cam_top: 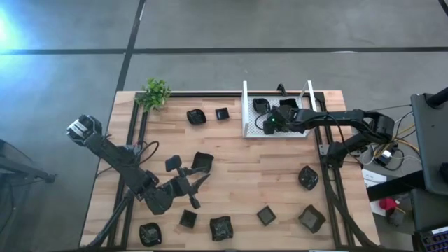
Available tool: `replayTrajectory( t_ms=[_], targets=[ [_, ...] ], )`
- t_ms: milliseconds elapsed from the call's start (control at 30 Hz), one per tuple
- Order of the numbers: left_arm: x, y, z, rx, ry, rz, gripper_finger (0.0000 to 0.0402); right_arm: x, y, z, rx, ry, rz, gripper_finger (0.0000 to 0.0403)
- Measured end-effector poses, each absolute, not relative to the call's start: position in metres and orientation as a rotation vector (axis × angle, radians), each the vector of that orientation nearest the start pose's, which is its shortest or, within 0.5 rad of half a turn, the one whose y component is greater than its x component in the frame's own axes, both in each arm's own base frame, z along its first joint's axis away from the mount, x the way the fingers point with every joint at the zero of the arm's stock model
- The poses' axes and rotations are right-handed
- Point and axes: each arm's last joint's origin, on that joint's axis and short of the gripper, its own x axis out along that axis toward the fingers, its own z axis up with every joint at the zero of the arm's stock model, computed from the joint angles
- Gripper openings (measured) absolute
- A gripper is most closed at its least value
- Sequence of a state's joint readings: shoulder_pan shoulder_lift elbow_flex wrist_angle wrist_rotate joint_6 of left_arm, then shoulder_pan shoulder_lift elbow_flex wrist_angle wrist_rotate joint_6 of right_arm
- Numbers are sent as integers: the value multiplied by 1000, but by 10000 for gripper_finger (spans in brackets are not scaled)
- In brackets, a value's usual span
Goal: Pick & Place Mini shaped plates
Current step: Put the square plate on the shelf, then stack the leaf shaped plate on top of the other leaf shaped plate on the shelf
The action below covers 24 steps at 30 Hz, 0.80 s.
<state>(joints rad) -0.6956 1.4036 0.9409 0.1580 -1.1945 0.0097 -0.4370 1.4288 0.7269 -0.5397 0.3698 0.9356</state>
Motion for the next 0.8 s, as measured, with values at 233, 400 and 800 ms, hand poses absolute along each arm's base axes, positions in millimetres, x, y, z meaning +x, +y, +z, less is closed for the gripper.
replayTrajectory(
  t_ms=[233,400,800],
  targets=[
    [245,-170,285,259,183,494,113,212,-111,163,792,838,-1257,9],
    [245,-170,285,259,183,494,113,212,-111,163,791,838,-1259,16],
    [245,-169,285,259,183,495,113,212,-111,163,771,852,-1246,71]
  ],
)
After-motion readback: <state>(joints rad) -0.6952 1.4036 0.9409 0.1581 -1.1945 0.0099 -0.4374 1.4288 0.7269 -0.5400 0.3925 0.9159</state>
